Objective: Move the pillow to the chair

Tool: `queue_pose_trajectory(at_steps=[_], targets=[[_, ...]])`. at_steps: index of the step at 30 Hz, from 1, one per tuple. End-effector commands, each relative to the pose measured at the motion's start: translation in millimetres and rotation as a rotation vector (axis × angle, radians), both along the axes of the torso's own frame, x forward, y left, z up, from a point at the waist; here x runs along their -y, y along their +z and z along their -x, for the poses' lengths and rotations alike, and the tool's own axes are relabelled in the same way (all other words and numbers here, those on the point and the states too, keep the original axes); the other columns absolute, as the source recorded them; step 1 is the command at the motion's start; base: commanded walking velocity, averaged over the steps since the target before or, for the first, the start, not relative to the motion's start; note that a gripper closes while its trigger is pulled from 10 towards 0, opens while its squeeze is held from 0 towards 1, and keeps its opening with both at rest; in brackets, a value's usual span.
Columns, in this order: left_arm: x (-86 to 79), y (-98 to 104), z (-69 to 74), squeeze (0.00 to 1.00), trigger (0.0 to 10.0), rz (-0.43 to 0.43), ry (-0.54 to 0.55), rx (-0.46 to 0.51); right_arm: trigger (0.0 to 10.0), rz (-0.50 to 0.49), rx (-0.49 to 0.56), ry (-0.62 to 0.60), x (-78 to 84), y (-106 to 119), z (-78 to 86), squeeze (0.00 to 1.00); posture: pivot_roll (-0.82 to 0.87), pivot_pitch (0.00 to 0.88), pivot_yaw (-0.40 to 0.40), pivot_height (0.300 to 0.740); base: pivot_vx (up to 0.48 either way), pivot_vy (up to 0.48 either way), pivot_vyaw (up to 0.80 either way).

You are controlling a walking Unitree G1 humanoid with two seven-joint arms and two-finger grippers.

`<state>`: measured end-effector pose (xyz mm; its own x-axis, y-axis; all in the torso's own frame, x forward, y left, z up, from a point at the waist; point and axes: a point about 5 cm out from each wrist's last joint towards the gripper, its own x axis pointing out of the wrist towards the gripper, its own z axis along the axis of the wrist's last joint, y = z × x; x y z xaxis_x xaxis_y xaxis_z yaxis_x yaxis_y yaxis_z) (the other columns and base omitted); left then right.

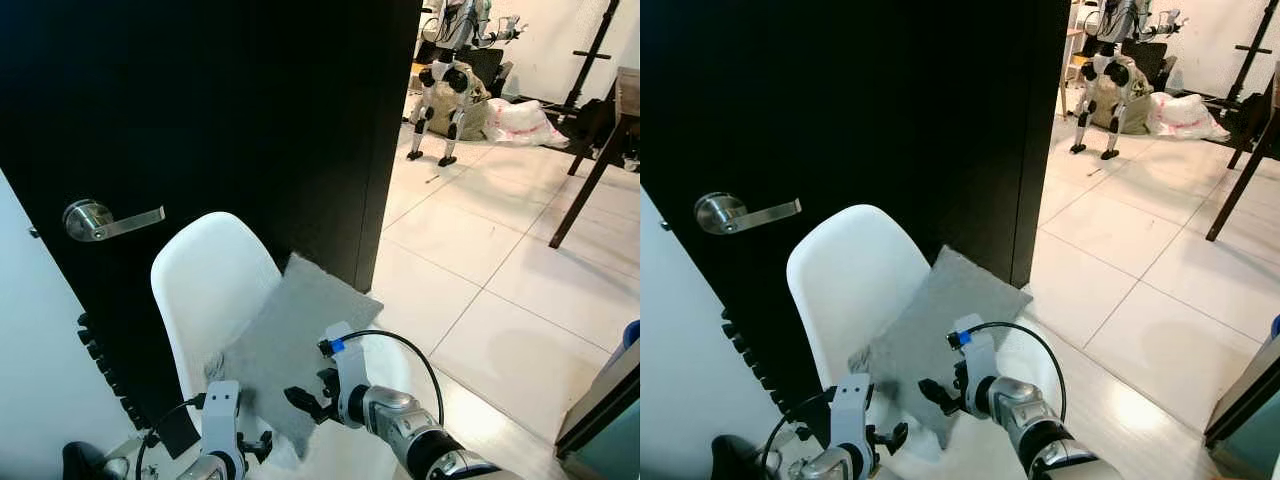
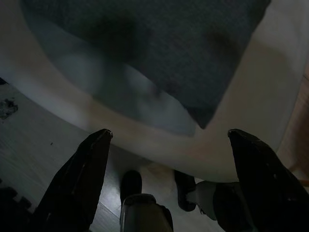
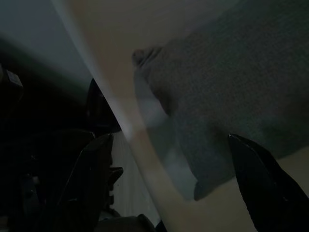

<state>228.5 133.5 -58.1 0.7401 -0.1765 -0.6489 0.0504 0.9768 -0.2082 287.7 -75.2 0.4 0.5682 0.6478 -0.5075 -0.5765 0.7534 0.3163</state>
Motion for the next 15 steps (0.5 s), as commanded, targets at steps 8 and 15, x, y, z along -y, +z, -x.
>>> queue_pose_trajectory(at_steps=[8,15], targets=[[-1.7,3.6,-5.1,0.00,10.0,-0.027,-0.025,0.024,10.0,-0.024,-0.023,-0.039,2.3,-2.3,1.4,0.00,0.03,0.000,-0.016,0.616,0.000,0.000,0.00],[-1.8,5.4,-7.6,0.00,10.0,-0.033,-0.025,0.036,10.0,-0.018,0.001,-0.106,9.5,-0.8,-2.7,0.00,0.03,0.000,-0.014,0.591,0.000,0.000,0.00]])
